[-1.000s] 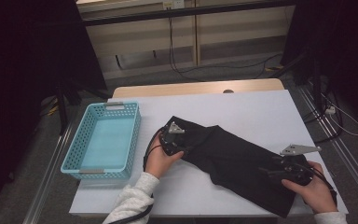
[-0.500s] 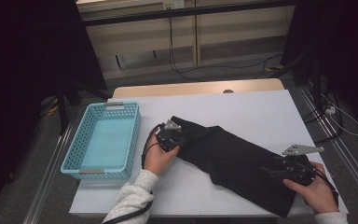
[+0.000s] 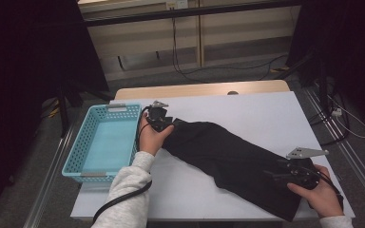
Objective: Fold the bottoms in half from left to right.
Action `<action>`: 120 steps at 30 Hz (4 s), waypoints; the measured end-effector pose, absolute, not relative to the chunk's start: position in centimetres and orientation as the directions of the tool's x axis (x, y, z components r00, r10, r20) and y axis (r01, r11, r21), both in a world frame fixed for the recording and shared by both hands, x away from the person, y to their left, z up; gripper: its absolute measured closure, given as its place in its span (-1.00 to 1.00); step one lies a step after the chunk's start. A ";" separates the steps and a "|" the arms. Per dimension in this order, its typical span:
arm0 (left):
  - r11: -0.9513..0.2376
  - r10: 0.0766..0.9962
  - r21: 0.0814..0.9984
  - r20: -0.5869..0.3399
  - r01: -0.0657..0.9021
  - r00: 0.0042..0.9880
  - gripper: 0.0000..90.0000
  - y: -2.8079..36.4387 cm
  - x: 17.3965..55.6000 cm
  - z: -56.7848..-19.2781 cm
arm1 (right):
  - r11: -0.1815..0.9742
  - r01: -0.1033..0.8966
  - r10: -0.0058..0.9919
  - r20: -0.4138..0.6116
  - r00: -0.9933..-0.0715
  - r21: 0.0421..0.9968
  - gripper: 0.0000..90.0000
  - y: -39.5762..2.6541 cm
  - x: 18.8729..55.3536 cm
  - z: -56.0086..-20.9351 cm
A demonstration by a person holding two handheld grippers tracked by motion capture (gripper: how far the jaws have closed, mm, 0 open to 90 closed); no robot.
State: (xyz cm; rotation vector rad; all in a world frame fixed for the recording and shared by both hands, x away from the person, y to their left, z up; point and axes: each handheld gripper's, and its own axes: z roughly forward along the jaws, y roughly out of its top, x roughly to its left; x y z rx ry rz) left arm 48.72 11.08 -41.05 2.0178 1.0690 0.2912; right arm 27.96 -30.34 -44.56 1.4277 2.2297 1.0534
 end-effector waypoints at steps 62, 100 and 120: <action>-0.319 0.790 0.713 -0.164 0.624 0.591 -0.51 14.0 44.4 -42.2 | 0.259 0.607 0.783 0.205 -0.588 0.752 -0.06 -18.2 30.0 -44.2; -0.351 0.838 0.664 -0.092 0.661 0.537 -0.42 13.9 44.3 -44.8 | 0.367 0.550 0.797 0.052 -0.602 0.750 0.00 -22.5 28.7 -43.1; -0.348 0.830 0.661 -0.112 0.665 0.546 -0.46 13.8 44.2 -44.9 | 0.193 0.722 0.951 0.053 -0.303 0.664 0.25 -33.5 29.3 -44.9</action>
